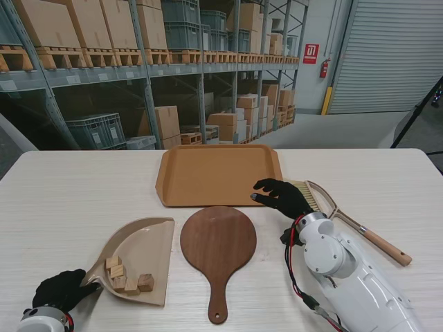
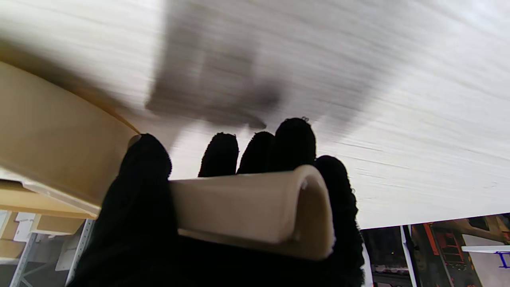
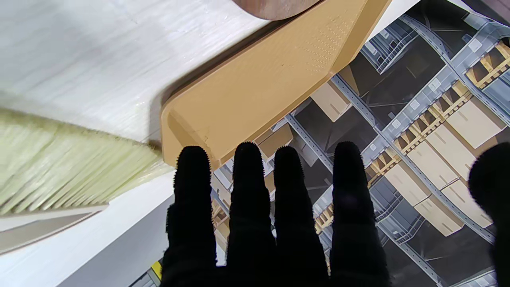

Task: Sweep wood blocks off a wooden cutting board into a dustpan and pour them into a container

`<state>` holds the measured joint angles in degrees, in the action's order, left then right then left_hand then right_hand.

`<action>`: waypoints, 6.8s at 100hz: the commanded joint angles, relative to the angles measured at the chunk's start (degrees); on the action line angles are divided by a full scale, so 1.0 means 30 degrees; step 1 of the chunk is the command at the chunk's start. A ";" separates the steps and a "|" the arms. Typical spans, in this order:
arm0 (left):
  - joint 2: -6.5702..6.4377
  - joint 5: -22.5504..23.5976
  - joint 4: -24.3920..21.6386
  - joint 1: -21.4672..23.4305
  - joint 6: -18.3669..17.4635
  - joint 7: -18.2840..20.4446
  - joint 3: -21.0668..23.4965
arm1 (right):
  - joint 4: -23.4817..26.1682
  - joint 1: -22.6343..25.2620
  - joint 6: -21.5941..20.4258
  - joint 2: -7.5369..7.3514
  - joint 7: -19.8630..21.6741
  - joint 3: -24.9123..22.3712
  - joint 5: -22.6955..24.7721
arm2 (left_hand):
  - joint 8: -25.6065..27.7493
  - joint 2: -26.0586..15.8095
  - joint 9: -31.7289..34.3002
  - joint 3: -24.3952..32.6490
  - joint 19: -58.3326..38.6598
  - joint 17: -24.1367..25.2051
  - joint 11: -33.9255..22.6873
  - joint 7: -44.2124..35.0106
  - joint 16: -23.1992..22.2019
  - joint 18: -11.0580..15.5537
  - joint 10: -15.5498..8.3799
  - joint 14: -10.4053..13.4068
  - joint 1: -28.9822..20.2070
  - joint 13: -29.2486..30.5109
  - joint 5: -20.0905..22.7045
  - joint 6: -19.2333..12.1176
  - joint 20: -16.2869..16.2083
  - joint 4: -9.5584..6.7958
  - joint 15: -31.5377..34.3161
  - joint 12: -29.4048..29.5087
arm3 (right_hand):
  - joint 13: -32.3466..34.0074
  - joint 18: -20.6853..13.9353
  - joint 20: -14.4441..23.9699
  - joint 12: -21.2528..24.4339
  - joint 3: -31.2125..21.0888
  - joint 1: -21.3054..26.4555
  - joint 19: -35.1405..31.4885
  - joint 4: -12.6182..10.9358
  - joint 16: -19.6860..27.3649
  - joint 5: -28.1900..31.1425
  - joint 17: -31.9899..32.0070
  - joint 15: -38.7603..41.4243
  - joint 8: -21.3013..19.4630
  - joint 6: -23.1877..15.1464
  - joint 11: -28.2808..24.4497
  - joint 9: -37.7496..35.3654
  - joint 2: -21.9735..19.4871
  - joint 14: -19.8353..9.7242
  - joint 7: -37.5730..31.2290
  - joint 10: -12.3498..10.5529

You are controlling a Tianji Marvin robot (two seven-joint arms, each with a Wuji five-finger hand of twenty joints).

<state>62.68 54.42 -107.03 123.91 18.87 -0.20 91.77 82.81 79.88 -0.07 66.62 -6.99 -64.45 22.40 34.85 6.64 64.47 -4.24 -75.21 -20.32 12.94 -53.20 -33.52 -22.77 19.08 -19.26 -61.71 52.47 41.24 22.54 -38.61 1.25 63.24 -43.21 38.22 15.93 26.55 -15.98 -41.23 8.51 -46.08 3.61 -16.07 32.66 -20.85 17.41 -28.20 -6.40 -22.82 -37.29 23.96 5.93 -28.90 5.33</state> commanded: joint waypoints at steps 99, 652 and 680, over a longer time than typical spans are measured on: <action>0.0853 -0.4190 -0.1441 -0.0073 -0.0568 -0.1913 0.0831 | -0.0236 0.0078 -0.0513 -0.0269 0.1463 0.0151 0.0049 | 0.2428 -0.2615 0.1576 0.1236 -0.1492 -0.0558 -3.1056 -0.1297 -0.0705 -0.0384 -0.4894 0.3940 -0.3549 0.1553 0.1737 0.0516 -0.1344 -0.0038 0.3554 -0.1383 | -0.0415 0.0547 0.0669 -0.0195 0.0945 0.0606 0.0079 -0.0520 0.0023 -0.0477 0.0185 0.0343 0.0107 0.0082 -0.0513 0.0374 -0.0709 -0.0017 -0.0376 0.0221; -0.0643 -0.0886 1.3976 -2.1125 -0.0214 0.2004 -0.8834 | -0.0831 -0.0263 0.0827 0.0036 0.1859 0.0881 -0.1967 | -0.1090 -0.2004 -0.3428 0.3229 -0.0005 0.1668 -2.8160 -0.2669 0.0709 0.0241 -0.4493 0.3329 -0.4087 -0.2443 -0.4063 0.2188 -0.0740 0.0007 -0.0230 0.1626 | -0.0015 0.0694 0.0642 -0.0651 0.0459 0.1635 -0.0620 -0.0541 -0.0269 0.0456 -0.0072 0.0869 -0.0163 0.0364 -0.0770 -0.0068 -0.0920 0.0309 -0.0484 0.0479; -0.0690 0.0182 1.0800 -1.7619 0.0599 0.1906 -0.5666 | -0.0764 -0.0141 0.1090 0.0100 0.1673 0.0728 -0.2120 | -0.1080 -0.1878 -0.3364 0.3305 -0.0005 0.1722 -2.8263 -0.2684 0.0652 0.0174 -0.4387 0.3272 -0.4087 -0.2387 -0.3973 0.2222 -0.0766 0.0015 -0.0124 0.1474 | -0.0025 0.0677 0.0639 -0.0648 0.0452 0.1653 -0.0629 -0.0542 -0.0270 0.0414 -0.0058 0.0880 -0.0160 0.0348 -0.0797 0.0004 -0.0921 0.0311 -0.0479 0.0514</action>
<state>61.03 54.72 -73.84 69.56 19.76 5.05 74.30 80.35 78.84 2.83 66.68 -2.55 -62.21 16.39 31.32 6.60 54.69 -1.36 -74.75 -15.88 10.44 -58.07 -31.12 -22.28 20.64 -19.31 -65.88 45.16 30.26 26.80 -40.72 1.33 61.81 -38.43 38.16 16.50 27.98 -17.31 -39.04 13.15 -46.20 2.86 -16.07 32.75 -20.94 18.69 -28.22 -5.28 -24.00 -37.70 21.92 6.84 -29.62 6.16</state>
